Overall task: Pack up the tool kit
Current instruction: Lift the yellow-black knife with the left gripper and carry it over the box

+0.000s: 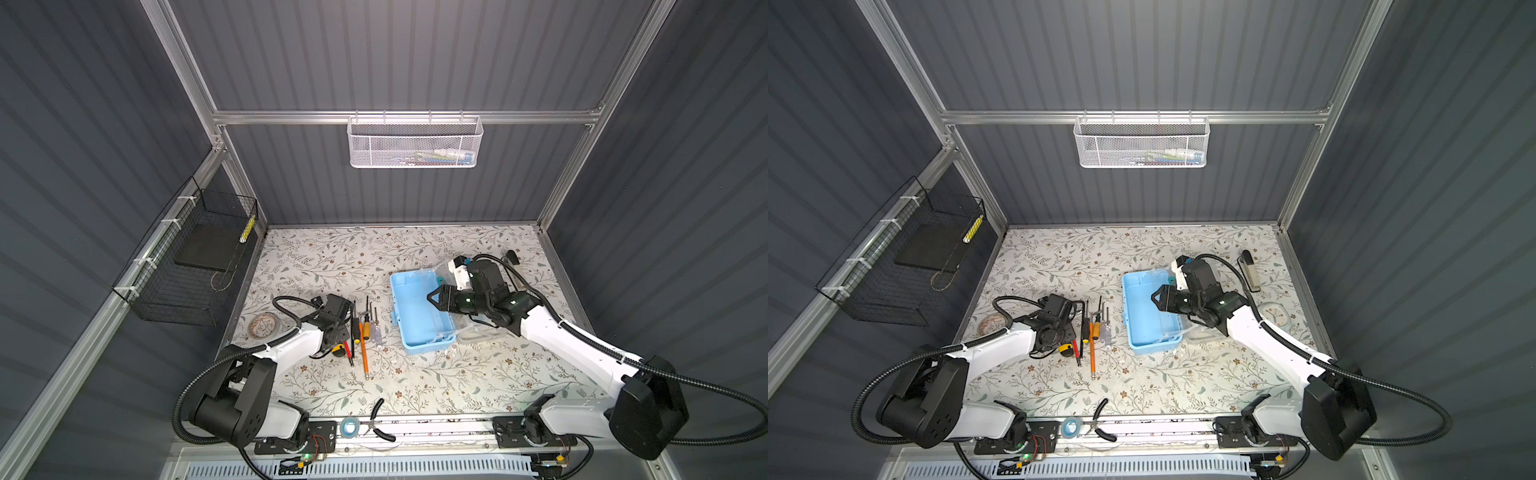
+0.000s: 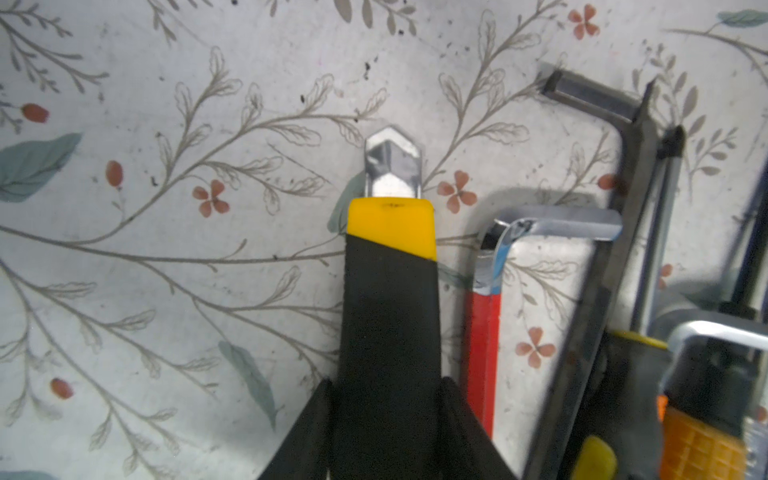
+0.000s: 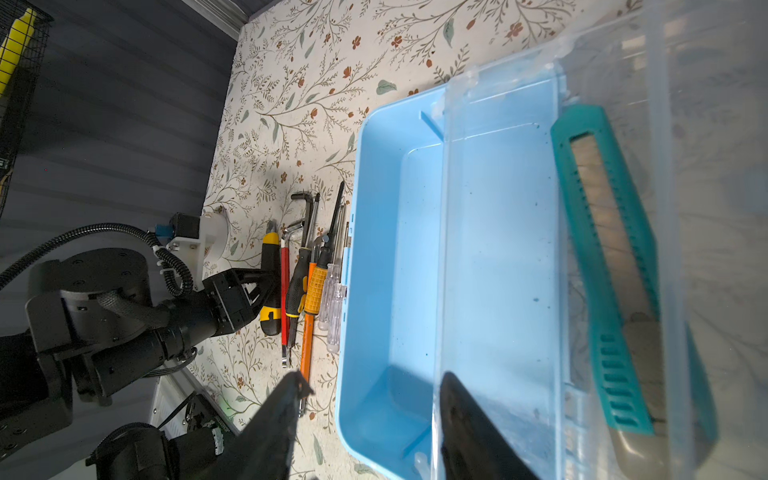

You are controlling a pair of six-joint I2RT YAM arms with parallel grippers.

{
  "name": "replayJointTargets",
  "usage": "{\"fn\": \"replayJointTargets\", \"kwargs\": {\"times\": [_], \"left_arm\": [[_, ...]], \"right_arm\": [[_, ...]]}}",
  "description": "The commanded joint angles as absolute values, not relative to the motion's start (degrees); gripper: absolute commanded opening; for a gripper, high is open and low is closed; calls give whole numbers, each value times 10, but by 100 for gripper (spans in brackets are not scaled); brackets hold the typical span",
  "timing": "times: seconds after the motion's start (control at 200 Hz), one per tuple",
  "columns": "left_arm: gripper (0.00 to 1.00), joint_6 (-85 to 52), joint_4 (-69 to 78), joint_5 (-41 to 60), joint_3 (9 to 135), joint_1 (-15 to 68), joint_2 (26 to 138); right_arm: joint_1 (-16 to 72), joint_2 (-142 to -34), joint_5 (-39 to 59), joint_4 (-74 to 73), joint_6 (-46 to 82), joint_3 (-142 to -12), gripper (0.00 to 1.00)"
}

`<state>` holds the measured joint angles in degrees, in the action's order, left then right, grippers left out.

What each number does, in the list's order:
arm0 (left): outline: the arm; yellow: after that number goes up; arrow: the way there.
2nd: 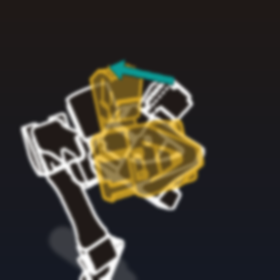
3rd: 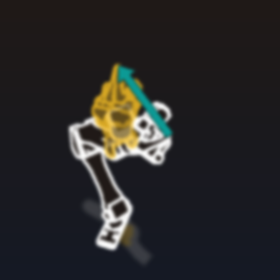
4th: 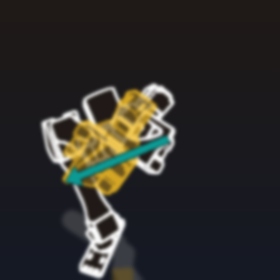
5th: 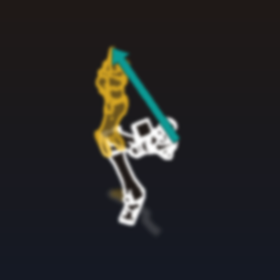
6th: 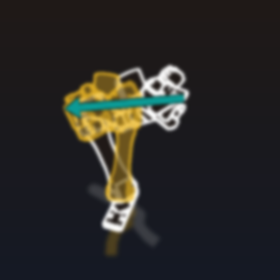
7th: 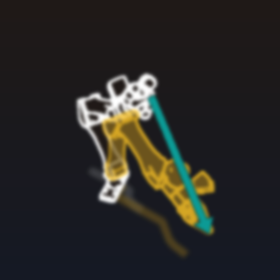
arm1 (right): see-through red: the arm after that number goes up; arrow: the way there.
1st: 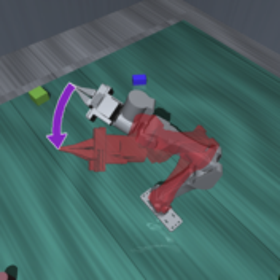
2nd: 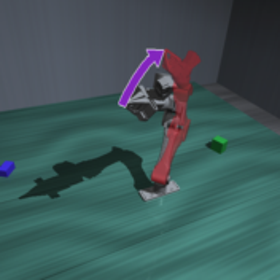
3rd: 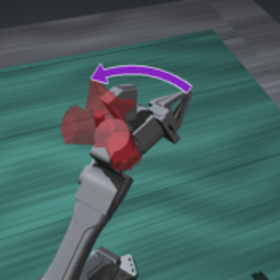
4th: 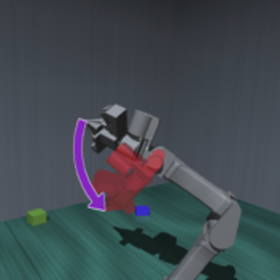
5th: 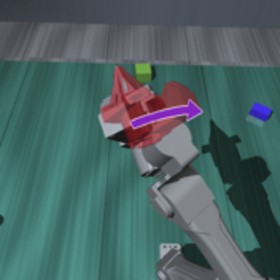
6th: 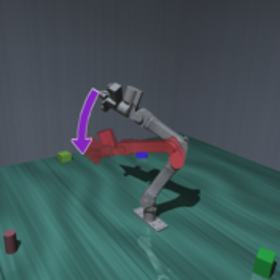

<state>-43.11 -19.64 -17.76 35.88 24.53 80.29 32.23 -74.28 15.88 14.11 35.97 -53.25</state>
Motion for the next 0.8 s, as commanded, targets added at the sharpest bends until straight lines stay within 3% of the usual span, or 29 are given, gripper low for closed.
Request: {"fn": "replayJointTargets", "kwargs": {"times": [0.0, 0.395, 0.635, 0.795], "left_arm": [[35, -417, -231, -173, 370, 242, 805], [21, -407, -281, -165, 391, 243, 740], [20, -459, -280, -49, 452, 246, 656], [19, -503, -231, -45, 509, 319, 671]], "right_arm": [[318, -746, 167, 134, 362, -528, 54], [317, -745, 174, 128, 369, -529, 54], [298, -715, 167, 133, 378, -529, 54], [268, -666, 158, 134, 388, -514, 54]]}}
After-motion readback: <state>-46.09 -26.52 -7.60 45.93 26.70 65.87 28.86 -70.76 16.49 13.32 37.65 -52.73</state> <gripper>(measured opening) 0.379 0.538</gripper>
